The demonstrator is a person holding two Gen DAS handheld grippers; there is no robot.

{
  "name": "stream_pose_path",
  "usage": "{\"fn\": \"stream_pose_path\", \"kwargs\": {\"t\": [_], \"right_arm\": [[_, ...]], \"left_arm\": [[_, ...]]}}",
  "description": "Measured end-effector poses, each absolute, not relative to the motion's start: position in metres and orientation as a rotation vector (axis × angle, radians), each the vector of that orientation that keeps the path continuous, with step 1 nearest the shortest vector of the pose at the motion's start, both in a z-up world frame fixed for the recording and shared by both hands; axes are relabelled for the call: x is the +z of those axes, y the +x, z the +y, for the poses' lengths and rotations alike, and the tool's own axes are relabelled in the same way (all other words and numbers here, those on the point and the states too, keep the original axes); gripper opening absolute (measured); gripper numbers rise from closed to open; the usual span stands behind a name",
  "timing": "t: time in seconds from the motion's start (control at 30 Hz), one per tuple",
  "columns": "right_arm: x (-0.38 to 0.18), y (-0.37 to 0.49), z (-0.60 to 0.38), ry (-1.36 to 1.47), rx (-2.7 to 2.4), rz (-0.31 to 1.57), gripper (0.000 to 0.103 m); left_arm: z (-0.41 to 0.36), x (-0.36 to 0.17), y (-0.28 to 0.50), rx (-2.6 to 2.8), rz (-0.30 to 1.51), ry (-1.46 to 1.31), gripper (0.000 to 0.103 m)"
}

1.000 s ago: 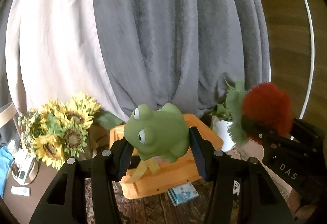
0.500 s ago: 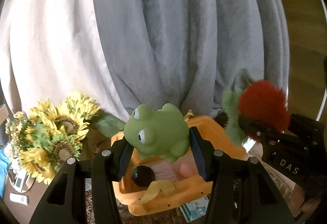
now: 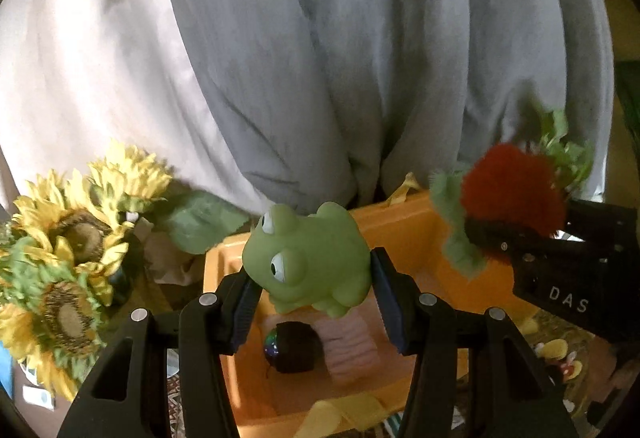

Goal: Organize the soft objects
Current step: 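Lower the frog and pompom into the orange crate and open both tools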

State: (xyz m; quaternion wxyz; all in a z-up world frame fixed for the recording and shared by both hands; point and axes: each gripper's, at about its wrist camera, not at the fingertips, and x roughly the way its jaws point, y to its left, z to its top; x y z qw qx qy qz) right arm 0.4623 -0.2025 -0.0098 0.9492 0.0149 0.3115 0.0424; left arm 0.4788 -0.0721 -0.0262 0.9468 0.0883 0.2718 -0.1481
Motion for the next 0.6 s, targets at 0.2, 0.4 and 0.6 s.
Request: {"fn": "stream_pose_path", "kwargs": {"t": [0.2,0.4,0.6], "right_arm": [[-0.031,0.494,-0.204,0.019,0.104,0.734,0.040],[-0.049,0.512,-0.204,0.014,0.118,0.825,0.057],[-0.053,0.515,-0.207,0.018,0.097,0.845,0.062]], "left_arm": [[-0.079,-0.048,0.504,-0.300,0.627,0.220,0.053],[-0.079,-0.060,0.519,-0.293,0.684,0.196,0.084],[-0.076,-0.057,0.515,-0.278,0.664,0.196,0.088]]}}
